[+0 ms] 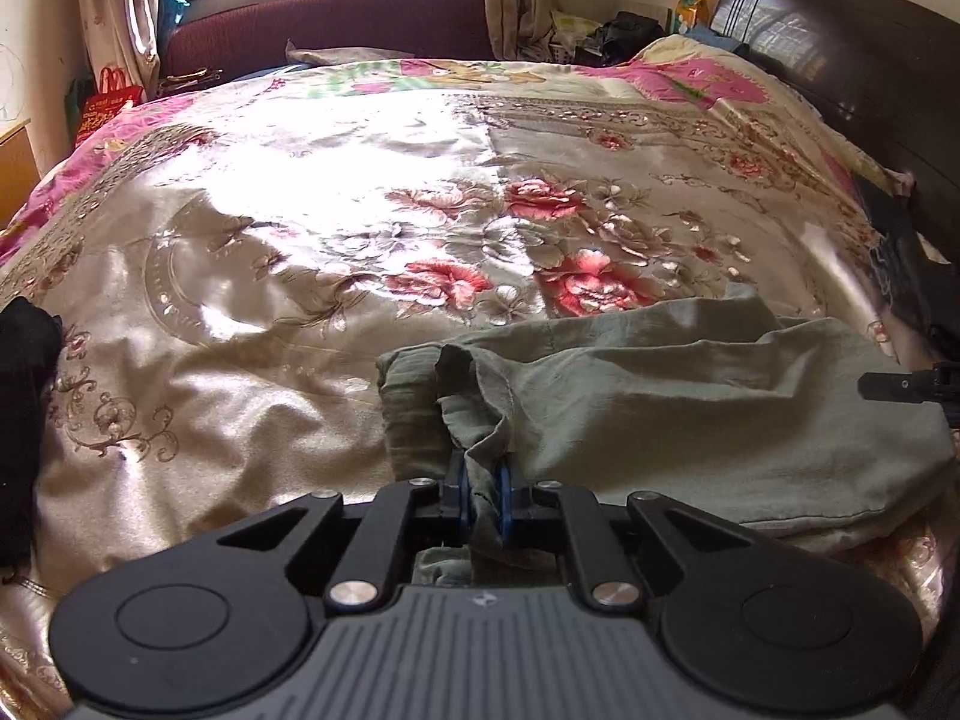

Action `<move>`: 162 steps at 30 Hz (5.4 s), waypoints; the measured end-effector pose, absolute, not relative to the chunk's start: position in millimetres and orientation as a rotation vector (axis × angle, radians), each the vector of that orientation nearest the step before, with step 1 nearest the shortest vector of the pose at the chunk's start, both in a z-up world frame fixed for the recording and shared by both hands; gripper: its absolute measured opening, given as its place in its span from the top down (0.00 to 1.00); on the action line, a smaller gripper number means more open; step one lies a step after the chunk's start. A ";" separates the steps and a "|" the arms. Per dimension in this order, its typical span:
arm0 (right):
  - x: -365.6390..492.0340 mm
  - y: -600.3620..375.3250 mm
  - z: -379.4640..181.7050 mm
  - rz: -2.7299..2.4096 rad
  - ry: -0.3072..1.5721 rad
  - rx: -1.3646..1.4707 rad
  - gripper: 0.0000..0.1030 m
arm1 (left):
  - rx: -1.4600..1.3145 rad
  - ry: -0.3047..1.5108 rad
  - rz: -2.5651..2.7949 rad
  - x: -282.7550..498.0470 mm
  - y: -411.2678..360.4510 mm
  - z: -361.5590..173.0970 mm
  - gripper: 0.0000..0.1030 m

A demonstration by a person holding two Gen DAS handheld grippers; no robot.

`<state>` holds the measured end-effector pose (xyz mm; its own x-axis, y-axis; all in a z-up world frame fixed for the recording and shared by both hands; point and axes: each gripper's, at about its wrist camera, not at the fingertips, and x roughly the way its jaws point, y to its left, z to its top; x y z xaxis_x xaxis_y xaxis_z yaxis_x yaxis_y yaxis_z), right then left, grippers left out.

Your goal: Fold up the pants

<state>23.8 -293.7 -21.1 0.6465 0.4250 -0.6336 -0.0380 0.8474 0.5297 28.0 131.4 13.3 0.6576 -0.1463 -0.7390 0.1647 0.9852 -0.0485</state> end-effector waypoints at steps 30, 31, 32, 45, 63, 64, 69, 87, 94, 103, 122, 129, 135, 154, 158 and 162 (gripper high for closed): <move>51.4 -313.9 -32.8 0.220 0.889 0.718 0.90 | 0.177 0.808 -0.253 27.8 81.6 -33.5 0.49; 53.2 -317.1 -37.4 0.227 0.909 0.731 0.90 | 0.163 0.810 -0.253 26.4 83.9 -31.0 0.49; 53.6 -319.1 -41.5 0.229 0.925 0.739 0.86 | 0.159 0.805 -0.250 25.2 84.9 -28.5 0.48; 46.9 -311.7 -42.1 0.205 0.942 0.712 0.96 | 0.116 0.736 -0.198 44.2 81.2 -30.2 0.47; 68.9 -81.0 47.3 0.538 0.924 0.252 0.95 | 0.055 0.718 -0.182 12.6 116.5 -14.3 0.40; 67.9 -66.0 42.6 0.553 0.936 0.220 0.95 | 0.043 0.717 -0.173 9.4 121.7 -13.2 0.39; 59.7 -16.5 21.7 0.572 0.996 0.158 0.94 | -0.061 0.742 -0.138 -6.6 151.7 -16.9 0.37; 47.3 -15.1 93.9 0.461 0.647 0.080 0.93 | -0.241 0.802 -0.186 -0.7 177.8 -28.0 0.33; 25.1 30.8 13.0 0.590 0.911 -0.087 0.93 | -0.302 0.810 -0.135 -6.0 191.4 -25.6 0.32; 20.6 18.6 7.5 0.600 0.928 -0.030 0.68 | -0.328 0.819 -0.123 -2.8 194.9 -27.8 0.28; 45.4 -31.8 73.5 0.602 0.789 0.287 0.94 | -0.101 0.603 -0.152 71.2 185.4 30.7 0.29; 42.4 15.4 12.6 0.645 0.931 0.221 0.88 | -0.101 0.684 -0.014 63.5 220.1 0.8 0.29; 37.9 44.8 -16.3 0.633 0.942 0.187 0.83 | -0.123 0.723 0.057 34.1 240.8 -11.2 0.29; -12.1 -48.7 11.8 0.634 0.853 0.130 0.60 | -0.064 0.820 -0.130 54.9 193.3 -3.9 0.29; -18.8 -60.0 25.5 0.664 0.727 0.058 0.57 | -0.049 0.803 -0.180 48.2 191.2 6.2 0.28; 6.3 -78.8 23.7 0.622 0.713 0.093 0.54 | -0.066 0.821 -0.211 49.4 193.1 9.7 0.26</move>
